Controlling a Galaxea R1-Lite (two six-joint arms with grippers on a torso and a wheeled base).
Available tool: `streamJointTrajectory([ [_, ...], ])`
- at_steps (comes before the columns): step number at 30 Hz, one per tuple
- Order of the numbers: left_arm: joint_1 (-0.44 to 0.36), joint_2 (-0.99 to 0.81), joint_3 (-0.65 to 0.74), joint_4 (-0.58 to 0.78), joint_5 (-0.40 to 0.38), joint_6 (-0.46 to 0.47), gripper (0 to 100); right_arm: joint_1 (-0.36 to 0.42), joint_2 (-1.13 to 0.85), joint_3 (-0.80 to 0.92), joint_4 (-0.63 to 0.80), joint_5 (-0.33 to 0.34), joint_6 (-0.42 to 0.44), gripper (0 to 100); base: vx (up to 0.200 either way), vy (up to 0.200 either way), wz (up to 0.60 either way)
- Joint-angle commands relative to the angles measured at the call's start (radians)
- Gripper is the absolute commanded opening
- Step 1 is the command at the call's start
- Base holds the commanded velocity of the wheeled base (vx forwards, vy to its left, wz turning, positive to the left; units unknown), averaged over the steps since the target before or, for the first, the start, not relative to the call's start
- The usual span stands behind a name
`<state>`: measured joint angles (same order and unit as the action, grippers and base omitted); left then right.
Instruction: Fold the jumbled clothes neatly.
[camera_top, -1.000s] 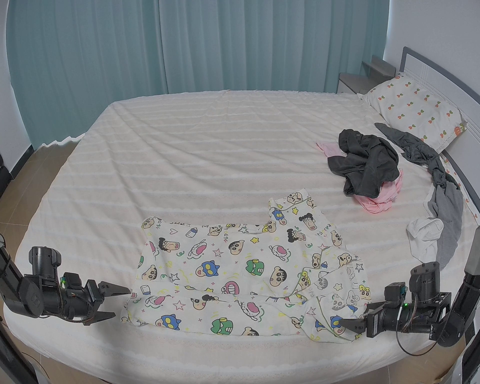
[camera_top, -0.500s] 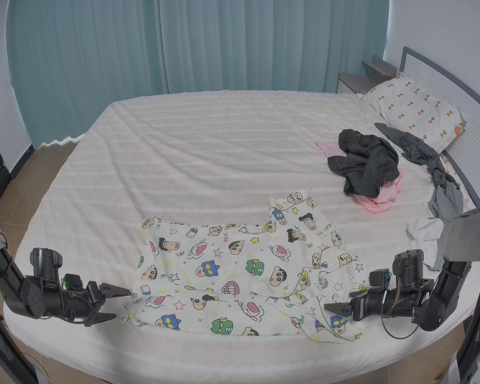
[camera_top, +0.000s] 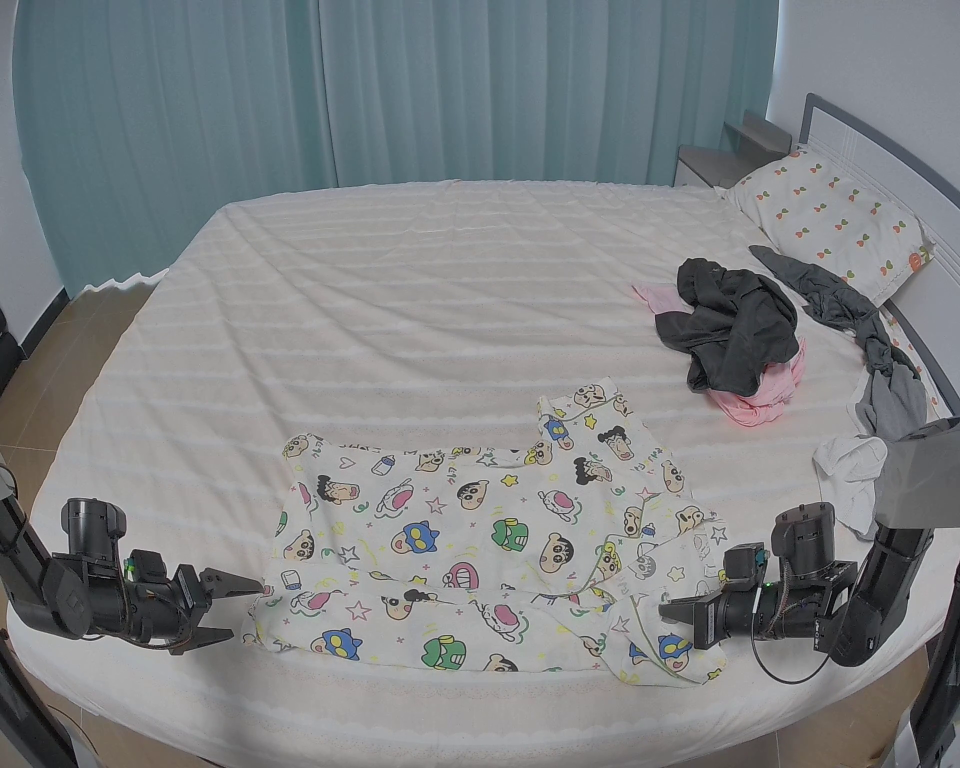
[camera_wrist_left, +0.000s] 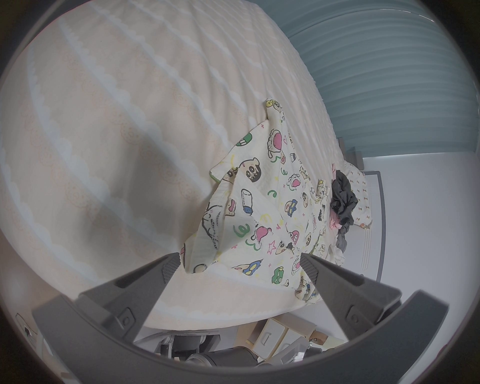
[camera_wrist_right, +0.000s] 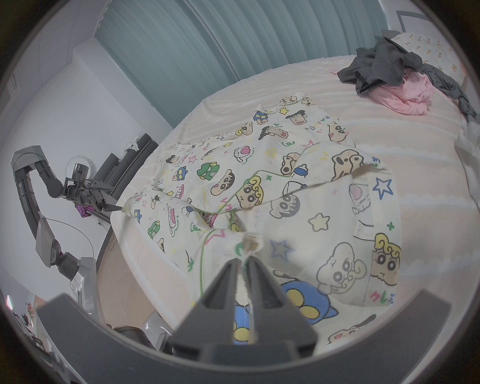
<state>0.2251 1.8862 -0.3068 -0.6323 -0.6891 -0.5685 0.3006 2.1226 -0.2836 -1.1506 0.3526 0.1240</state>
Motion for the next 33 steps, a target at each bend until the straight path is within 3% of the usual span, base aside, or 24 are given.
streamJointTrajectory([
  [1,0.000,0.001,0.002,0.000,0.000,-0.001,100,0.020,-0.047,0.014,0.002,0.000,0.000,0,0.000,0.000,0.00],
  [10,0.000,0.001,0.002,0.000,0.000,-0.001,100,0.130,-0.127,0.103,-0.006,0.000,-0.003,0,0.000,0.000,0.00],
  [20,0.000,0.001,0.002,0.000,0.000,-0.001,100,0.226,-0.078,0.119,-0.004,-0.006,-0.023,0,0.000,0.000,0.00],
  [21,0.000,0.001,0.002,0.000,0.000,-0.001,100,0.235,-0.067,0.124,-0.004,-0.006,-0.027,100,0.000,0.000,0.00],
  [27,0.000,0.001,0.002,0.000,0.000,-0.001,100,0.299,-0.036,0.185,-0.050,-0.003,-0.038,100,0.000,0.000,0.00],
  [33,0.000,0.001,0.002,0.000,-0.001,-0.001,100,0.249,-0.053,0.284,-0.270,-0.012,0.011,100,0.000,0.000,0.00],
])
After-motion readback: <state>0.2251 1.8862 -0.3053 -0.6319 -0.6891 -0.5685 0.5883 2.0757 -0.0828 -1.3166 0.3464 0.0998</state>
